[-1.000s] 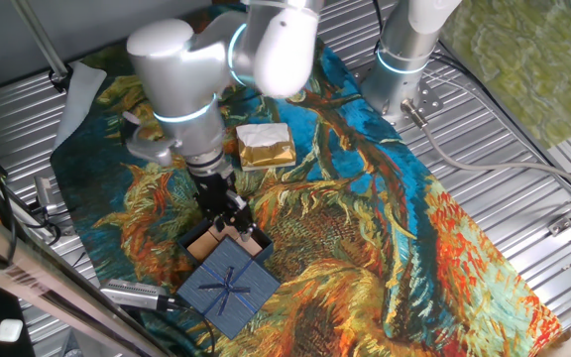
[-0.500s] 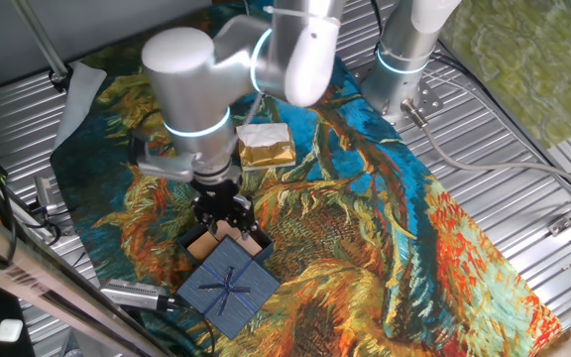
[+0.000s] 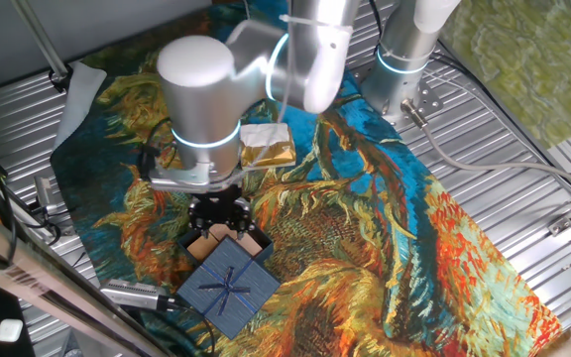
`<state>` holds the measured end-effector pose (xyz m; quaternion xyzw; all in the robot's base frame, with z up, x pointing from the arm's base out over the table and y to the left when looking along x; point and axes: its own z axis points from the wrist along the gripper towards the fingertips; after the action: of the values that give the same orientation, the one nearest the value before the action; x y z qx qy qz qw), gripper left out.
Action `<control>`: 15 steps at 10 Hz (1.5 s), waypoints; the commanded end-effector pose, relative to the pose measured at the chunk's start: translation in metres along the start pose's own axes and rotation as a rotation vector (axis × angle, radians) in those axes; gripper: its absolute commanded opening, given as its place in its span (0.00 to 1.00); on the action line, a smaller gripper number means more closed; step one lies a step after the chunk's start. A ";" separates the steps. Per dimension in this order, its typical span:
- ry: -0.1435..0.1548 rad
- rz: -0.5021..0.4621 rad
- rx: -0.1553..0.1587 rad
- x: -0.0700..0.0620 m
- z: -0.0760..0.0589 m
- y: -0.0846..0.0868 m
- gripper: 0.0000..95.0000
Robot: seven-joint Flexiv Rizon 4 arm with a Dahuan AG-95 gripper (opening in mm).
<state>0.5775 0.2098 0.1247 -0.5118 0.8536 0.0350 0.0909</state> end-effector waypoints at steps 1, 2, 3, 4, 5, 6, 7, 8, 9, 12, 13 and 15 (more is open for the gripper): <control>0.016 -0.077 0.039 -0.001 0.000 -0.001 0.60; 0.015 -0.080 0.039 -0.001 0.001 -0.001 0.60; 0.015 -0.086 0.042 -0.002 0.002 -0.001 0.60; 0.014 -0.082 0.043 -0.002 0.003 -0.001 0.60; 0.013 -0.080 0.044 -0.002 0.003 -0.001 0.60; 0.012 -0.078 0.045 -0.003 0.003 -0.001 0.60; 0.012 -0.078 0.047 -0.003 0.004 -0.001 0.60; 0.011 -0.078 0.048 -0.003 0.004 0.000 0.60; 0.011 -0.079 0.051 -0.004 0.005 0.000 0.60; 0.011 -0.083 0.057 -0.005 0.008 0.002 0.60; 0.010 -0.083 0.059 -0.004 0.009 0.002 0.60; 0.005 -0.082 0.060 -0.004 0.012 0.002 0.60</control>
<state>0.5794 0.2158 0.1120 -0.5434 0.8327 0.0051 0.1058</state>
